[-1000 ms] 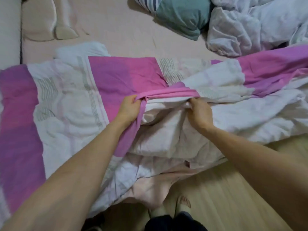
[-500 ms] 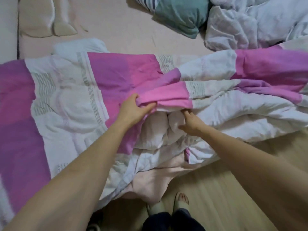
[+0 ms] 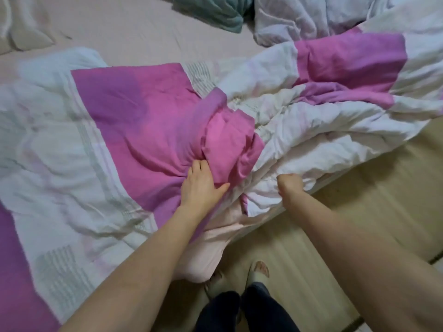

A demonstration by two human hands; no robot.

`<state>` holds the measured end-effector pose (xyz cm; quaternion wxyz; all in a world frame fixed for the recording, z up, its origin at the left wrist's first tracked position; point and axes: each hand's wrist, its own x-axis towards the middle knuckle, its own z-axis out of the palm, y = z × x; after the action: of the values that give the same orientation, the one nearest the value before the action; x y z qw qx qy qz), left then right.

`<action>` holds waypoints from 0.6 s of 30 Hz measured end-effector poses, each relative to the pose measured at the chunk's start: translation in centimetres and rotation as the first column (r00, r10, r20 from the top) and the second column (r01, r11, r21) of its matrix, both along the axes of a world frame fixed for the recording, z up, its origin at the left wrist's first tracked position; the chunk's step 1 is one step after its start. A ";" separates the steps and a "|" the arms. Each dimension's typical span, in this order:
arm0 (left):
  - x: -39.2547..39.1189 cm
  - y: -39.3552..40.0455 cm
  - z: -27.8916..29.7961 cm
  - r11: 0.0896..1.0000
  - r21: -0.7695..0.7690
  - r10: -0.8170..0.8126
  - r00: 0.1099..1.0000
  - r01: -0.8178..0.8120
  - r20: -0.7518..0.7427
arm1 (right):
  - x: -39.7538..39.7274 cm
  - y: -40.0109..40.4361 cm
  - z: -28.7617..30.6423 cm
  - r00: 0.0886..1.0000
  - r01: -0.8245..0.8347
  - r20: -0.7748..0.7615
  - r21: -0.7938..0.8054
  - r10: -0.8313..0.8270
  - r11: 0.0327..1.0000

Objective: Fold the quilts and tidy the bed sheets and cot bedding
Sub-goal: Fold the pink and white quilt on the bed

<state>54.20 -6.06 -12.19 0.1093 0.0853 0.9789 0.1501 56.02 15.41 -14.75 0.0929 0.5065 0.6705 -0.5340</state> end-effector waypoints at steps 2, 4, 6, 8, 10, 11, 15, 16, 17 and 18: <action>-0.3 2.4 -1.2 0.996 0.029 0.084 0.996 -0.083 -0.031 | 0.8 1.0 -2.3 0.997 0.050 0.064 -0.091 -0.044 0.995; -0.2 4.1 -2.9 0.992 -0.016 0.126 0.992 -0.126 0.007 | 1.6 0.9 -4.8 0.987 0.127 0.116 -0.172 -0.108 0.977; -0.3 5.4 -5.3 0.986 -0.058 0.153 0.988 -0.153 -0.007 | 1.7 0.6 -7.4 0.985 0.133 0.139 -0.218 -0.104 0.967; -0.8 6.2 -7.4 0.979 -0.079 0.185 0.980 -0.191 -0.070 | 1.5 0.2 -10.0 0.981 0.167 0.146 -0.316 -0.126 0.934; -1.5 6.5 -8.3 0.971 -0.095 0.206 0.971 -0.218 -0.118 | 1.2 -0.2 -11.1 0.962 0.265 0.181 -0.429 -0.205 0.864; -1.9 6.7 -9.5 0.967 -0.108 0.215 0.968 -0.229 -0.130 | 1.0 -0.3 -12.3 0.952 0.302 0.206 -0.486 -0.228 0.820; -2.4 7.2 -10.2 0.958 -0.135 0.239 0.965 -0.253 -0.111 | 0.1 -0.1 -14.1 0.926 0.366 0.114 -0.511 -0.361 0.778; -2.3 7.4 -9.9 0.957 -0.151 0.239 0.968 -0.249 -0.078 | 0.0 0.3 -14.1 0.913 0.392 0.074 -0.441 -0.402 0.807; -2.2 7.5 -9.1 0.956 -0.163 0.237 0.970 -0.242 -0.054 | -0.1 0.7 -13.4 0.901 0.414 0.033 -0.367 -0.433 0.833; -2.1 7.6 -8.4 0.956 -0.154 0.246 0.969 -0.248 -0.035 | -0.2 1.2 -12.5 0.898 0.418 -0.005 -0.306 -0.441 0.855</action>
<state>52.09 1.57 -20.59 0.0886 -0.0455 0.9915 0.0840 55.79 16.65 -27.25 0.0213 0.6033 0.4555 -0.6543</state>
